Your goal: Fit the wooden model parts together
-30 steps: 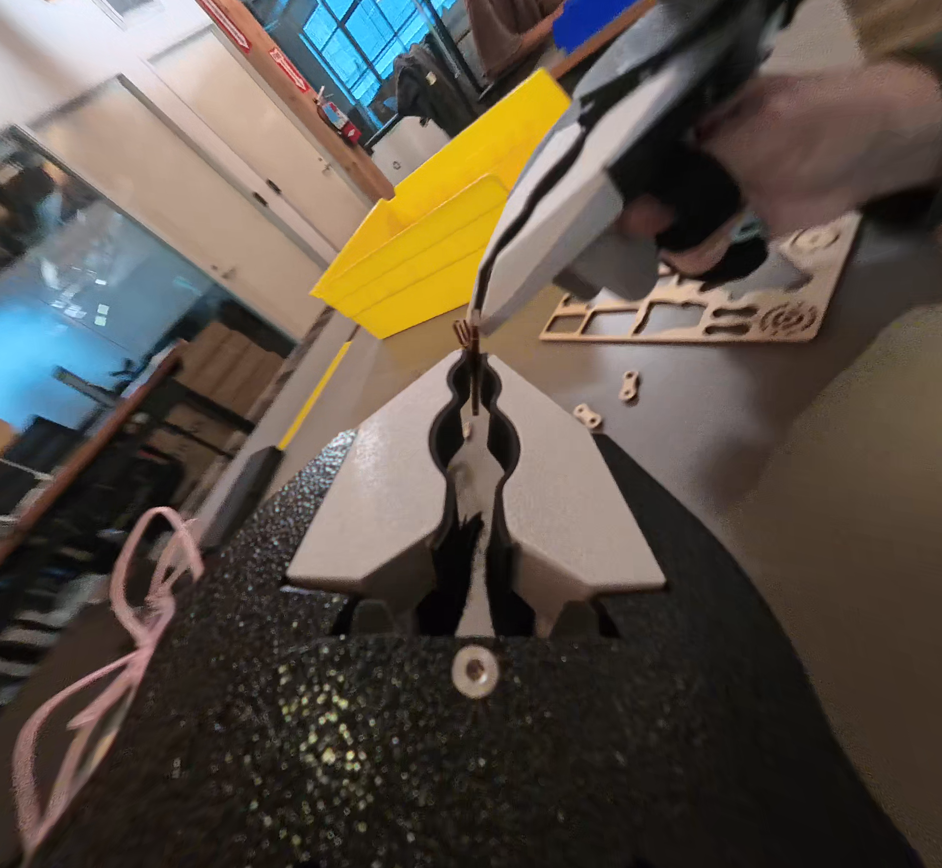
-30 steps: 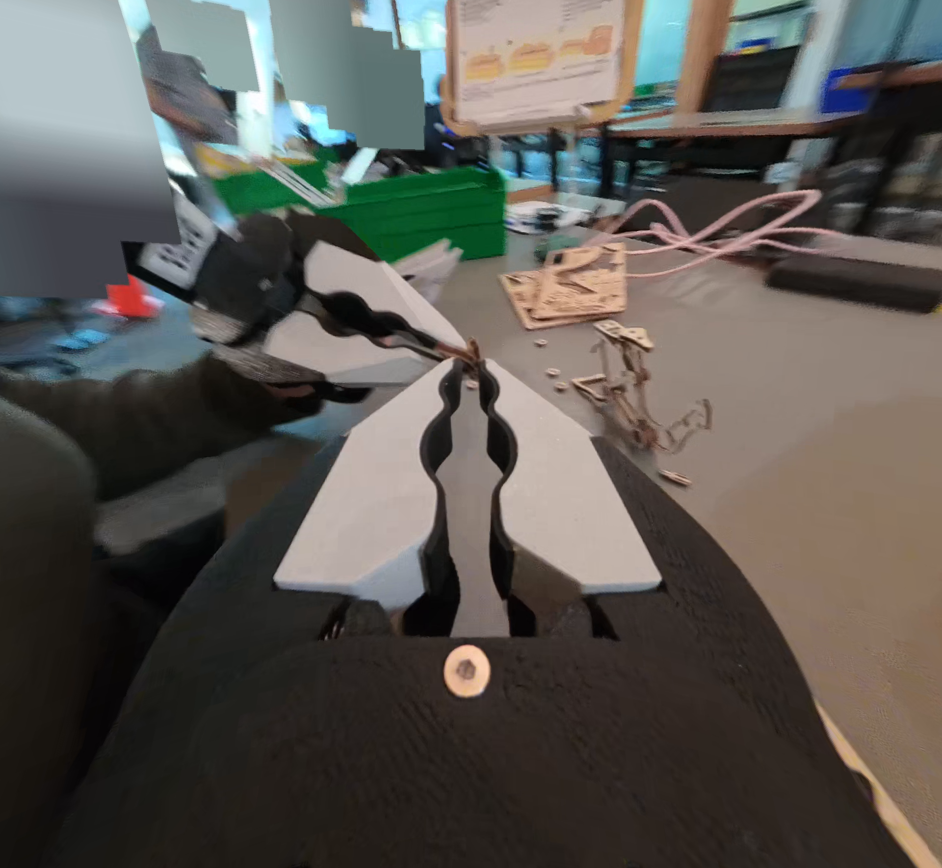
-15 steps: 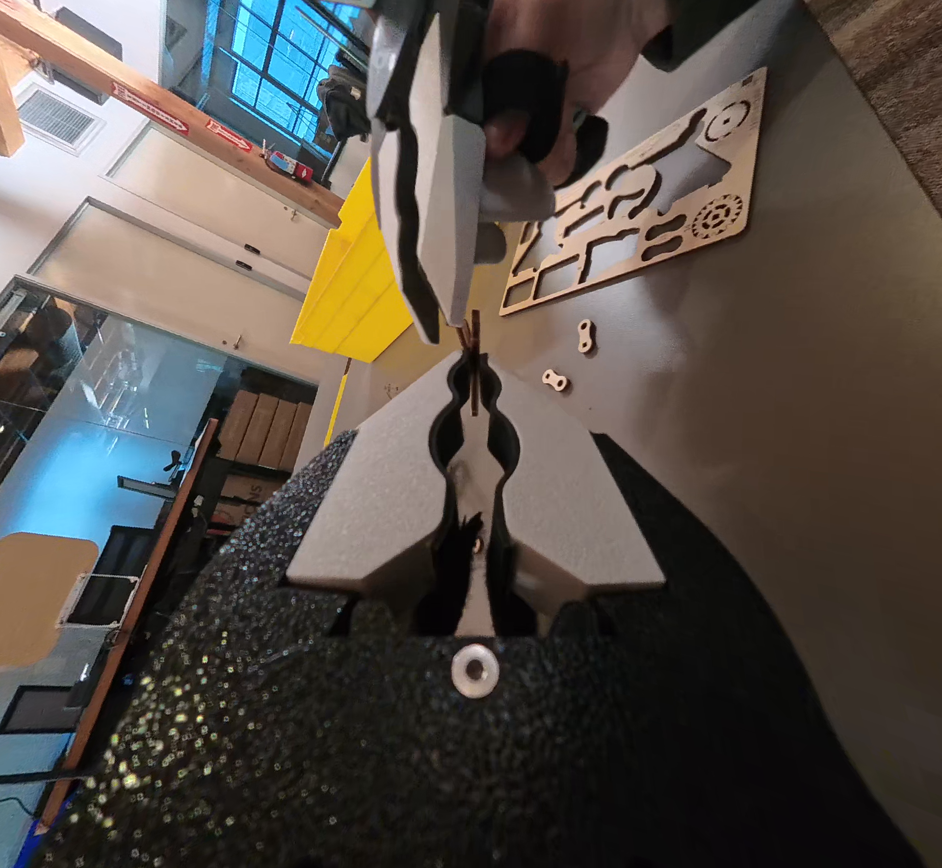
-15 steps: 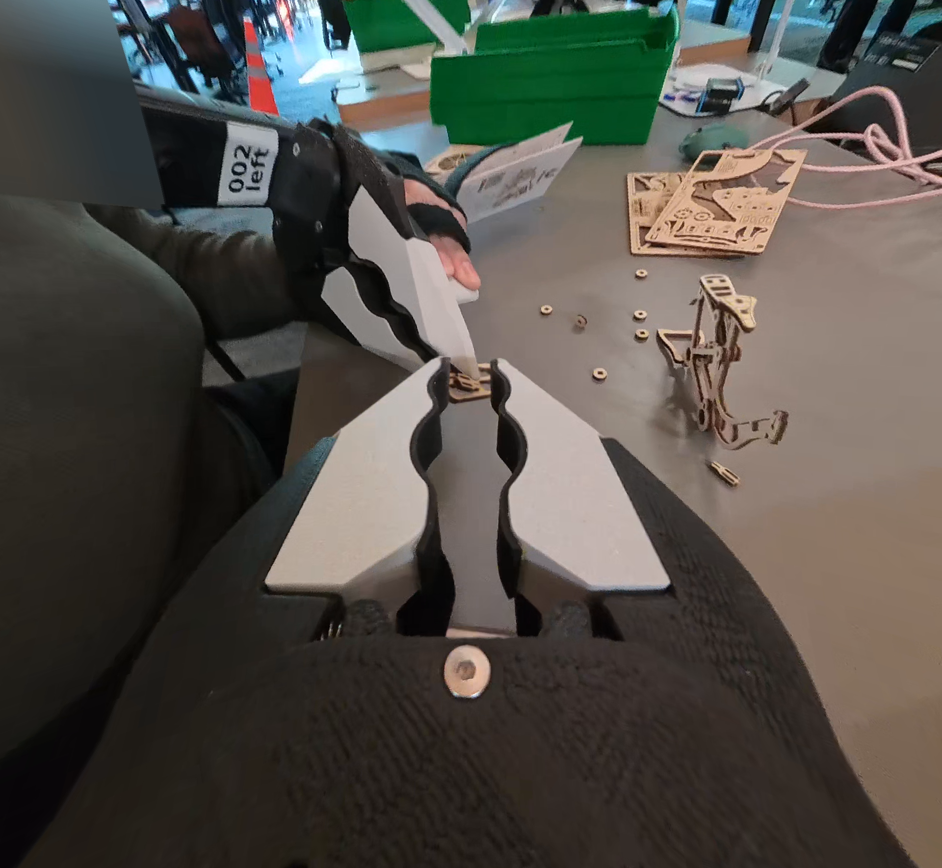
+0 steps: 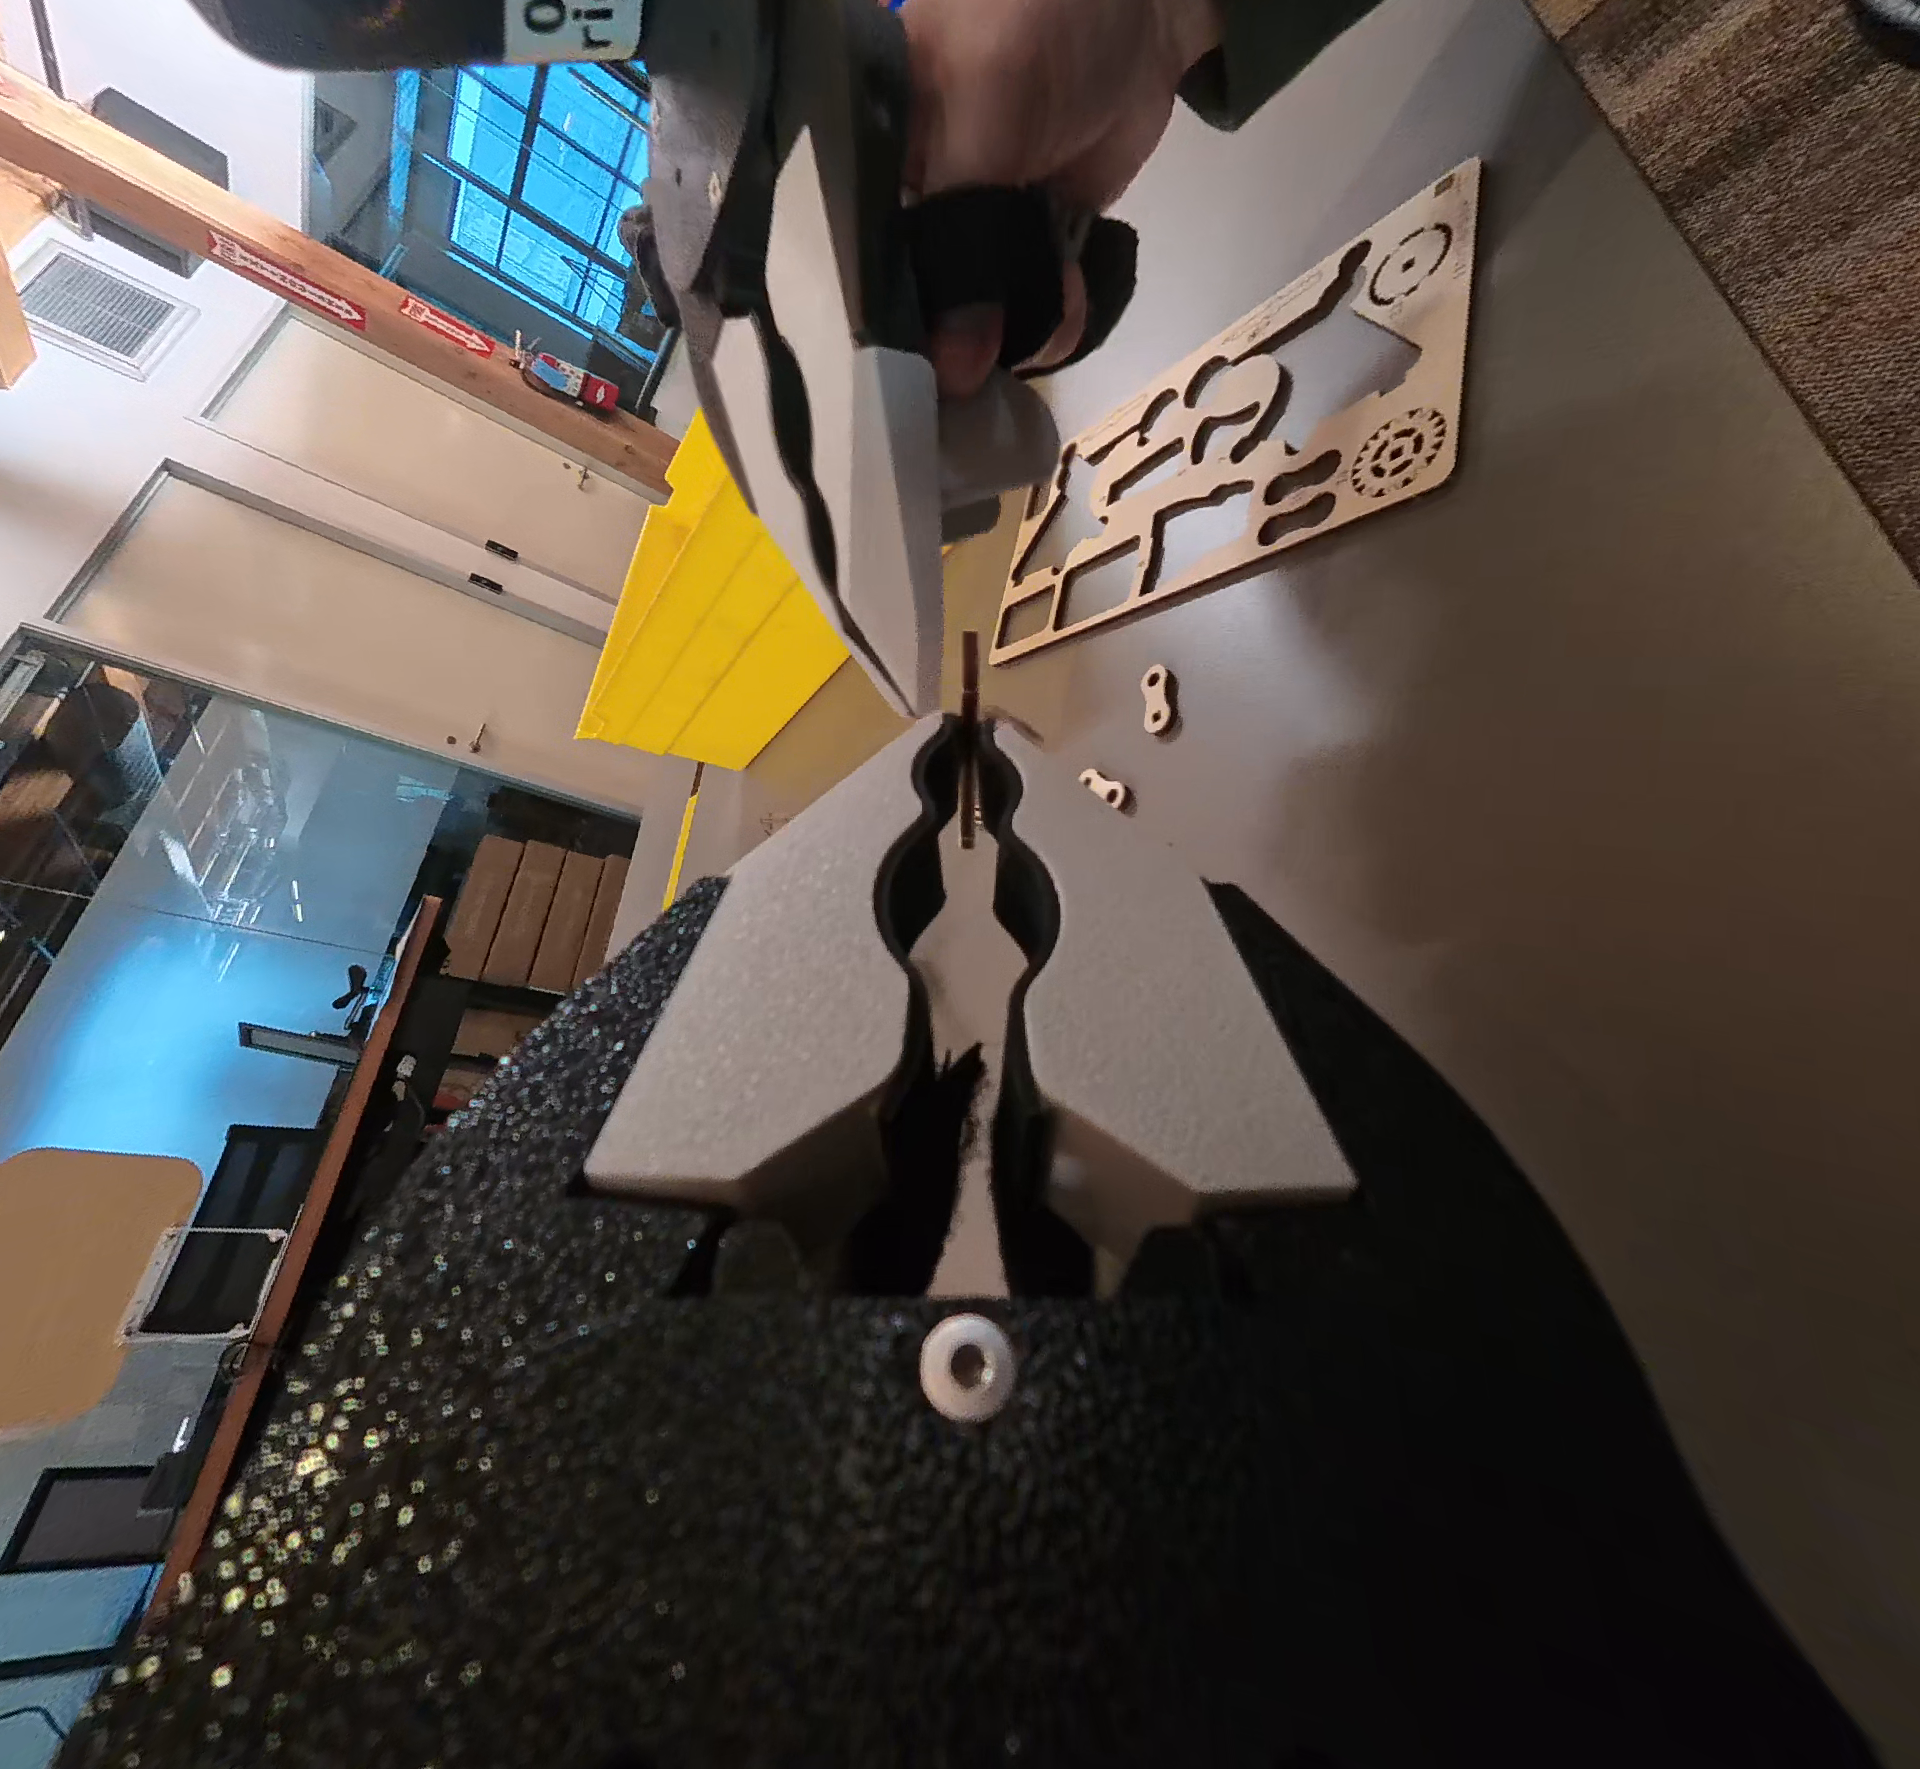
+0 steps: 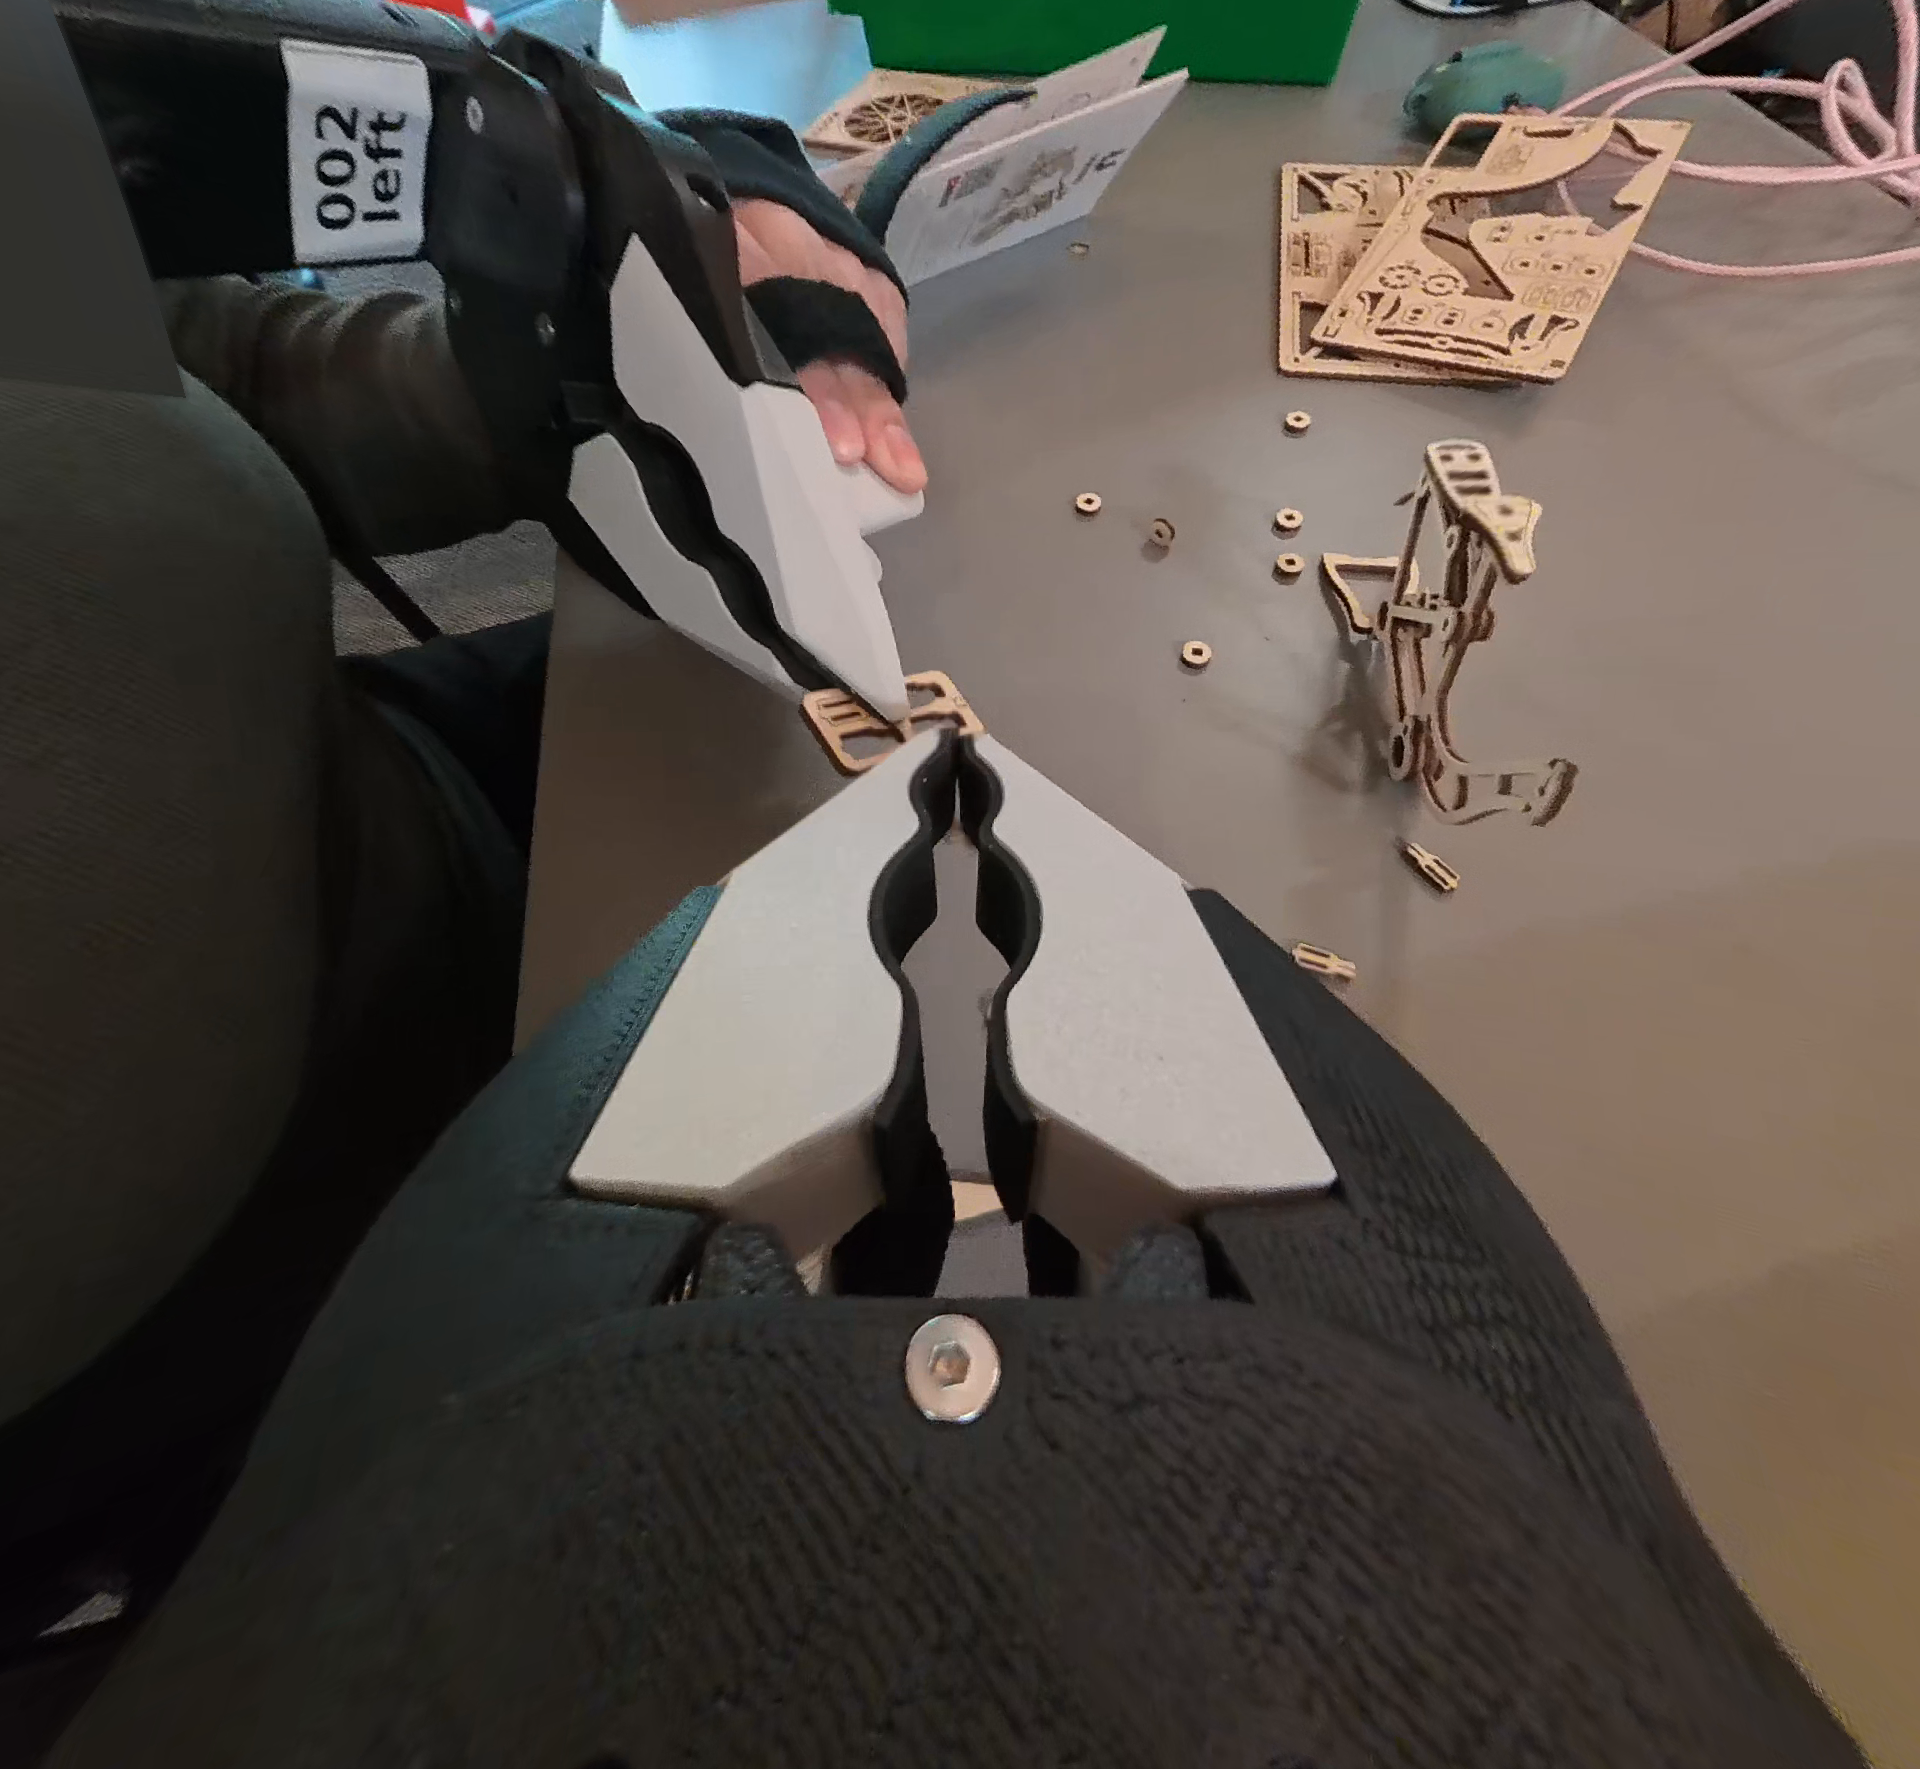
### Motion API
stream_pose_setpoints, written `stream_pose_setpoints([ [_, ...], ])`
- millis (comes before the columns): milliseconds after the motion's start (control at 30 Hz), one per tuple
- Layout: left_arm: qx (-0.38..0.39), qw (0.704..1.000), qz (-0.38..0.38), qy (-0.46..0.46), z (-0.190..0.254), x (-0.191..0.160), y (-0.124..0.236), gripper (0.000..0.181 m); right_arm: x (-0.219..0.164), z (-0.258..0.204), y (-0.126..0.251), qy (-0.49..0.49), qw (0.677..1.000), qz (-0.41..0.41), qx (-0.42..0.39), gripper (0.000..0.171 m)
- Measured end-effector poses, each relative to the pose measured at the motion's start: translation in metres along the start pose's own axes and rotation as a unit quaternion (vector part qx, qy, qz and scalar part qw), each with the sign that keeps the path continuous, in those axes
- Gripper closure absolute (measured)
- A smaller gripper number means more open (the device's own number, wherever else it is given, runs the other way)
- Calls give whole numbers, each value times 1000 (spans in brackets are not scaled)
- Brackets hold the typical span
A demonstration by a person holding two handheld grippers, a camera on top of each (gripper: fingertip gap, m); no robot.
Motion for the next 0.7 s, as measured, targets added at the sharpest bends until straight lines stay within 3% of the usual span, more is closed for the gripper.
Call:
stream_pose_setpoints([
  [133, 0, 1000, -8, -9, 1, -2, -1, 181, -5, 6, -2, -14, 1000, -2, -20, 171],
  [267, 32, 995, -96, -5, -3, -15, -7, 181, -10, 19, 3, -40, 996, 8, -76, 171],
  [367, 58, 989, -130, 32, -10, -23, -9, 180, -9, 19, 8, -55, 996, 46, -55, 148],
  [433, 46, 988, -97, 107, -15, -22, -8, 180, -5, 15, 5, -50, 995, 80, -36, 136],
  [500, 4, 979, -34, 203, -21, -20, -4, 180, -1, 9, 2, -42, 993, 105, -12, 137],
  [600, -90, 945, 80, 304, -25, -17, 2, 181, 4, 1, -3, -36, 991, 121, 36, 155],
  [633, -110, 934, 94, 328, -26, -19, 3, 181, 4, -3, -4, -35, 991, 115, 61, 167],
  [700, -136, 922, 101, 349, -24, -22, 3, 181, 5, -5, -6, -29, 992, 101, 73, 168],
])
Point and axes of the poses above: each gripper's, where its closed fingertips meet, y back along the fingers, x out of its top, z = x × y across the jaws, the point moved 10 cm from there along y, back along the fingers, and after that the axes turned 3 degrees about -z, right-handed, at the moved point
